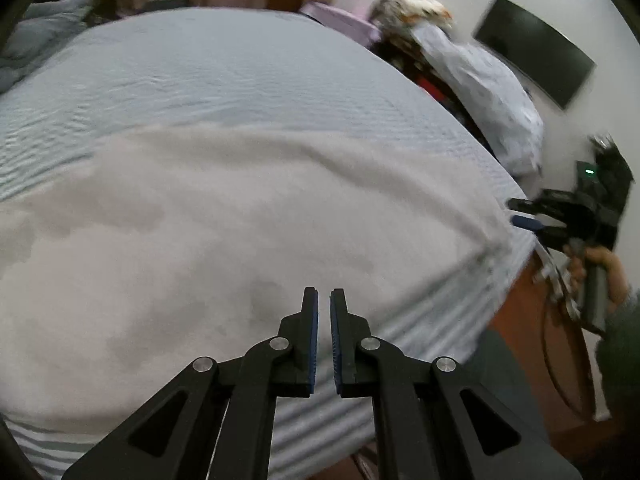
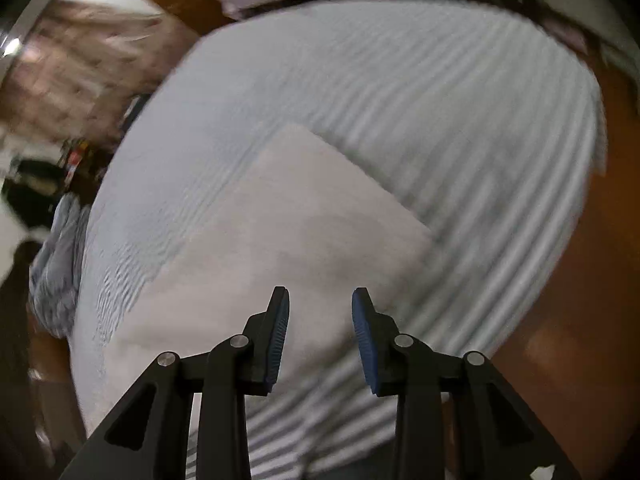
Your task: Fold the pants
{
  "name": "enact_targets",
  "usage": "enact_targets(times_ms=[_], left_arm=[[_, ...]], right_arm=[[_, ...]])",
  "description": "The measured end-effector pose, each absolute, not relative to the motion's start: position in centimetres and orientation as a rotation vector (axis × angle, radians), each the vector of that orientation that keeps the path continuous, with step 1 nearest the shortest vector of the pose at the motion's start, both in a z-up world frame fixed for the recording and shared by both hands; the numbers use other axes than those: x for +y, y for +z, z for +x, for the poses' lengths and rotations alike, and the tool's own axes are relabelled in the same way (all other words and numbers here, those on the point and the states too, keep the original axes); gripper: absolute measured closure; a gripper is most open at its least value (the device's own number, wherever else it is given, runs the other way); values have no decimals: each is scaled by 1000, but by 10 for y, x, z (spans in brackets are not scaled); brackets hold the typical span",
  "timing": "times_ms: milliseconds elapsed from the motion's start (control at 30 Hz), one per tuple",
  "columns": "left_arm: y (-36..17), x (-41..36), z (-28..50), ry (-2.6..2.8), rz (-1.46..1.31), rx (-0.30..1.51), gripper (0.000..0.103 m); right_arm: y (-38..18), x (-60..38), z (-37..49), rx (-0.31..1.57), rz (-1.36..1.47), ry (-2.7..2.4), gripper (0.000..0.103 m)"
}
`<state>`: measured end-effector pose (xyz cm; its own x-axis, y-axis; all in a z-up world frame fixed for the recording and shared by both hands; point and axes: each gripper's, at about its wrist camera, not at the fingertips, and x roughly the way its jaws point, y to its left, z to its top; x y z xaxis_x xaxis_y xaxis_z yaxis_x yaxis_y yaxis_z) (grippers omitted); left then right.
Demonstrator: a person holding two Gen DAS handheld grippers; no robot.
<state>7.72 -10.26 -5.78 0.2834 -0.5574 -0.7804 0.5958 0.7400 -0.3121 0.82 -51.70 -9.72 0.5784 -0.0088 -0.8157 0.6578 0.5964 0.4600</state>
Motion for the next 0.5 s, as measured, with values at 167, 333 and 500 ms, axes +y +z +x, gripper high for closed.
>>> enact_targets(times_ms=[167, 333, 500], left_arm=[[-66, -64, 125, -540, -73, 1038, 90], [-81, -42, 158, -395, -144, 1071, 87], [-105, -25, 155, -389, -84, 1131, 87]], right_arm=[[-64, -471, 112, 949, 750, -172, 69], [-60, -396, 231, 1094, 761, 163, 69], [-86, -297, 339, 1285, 696, 419, 69]])
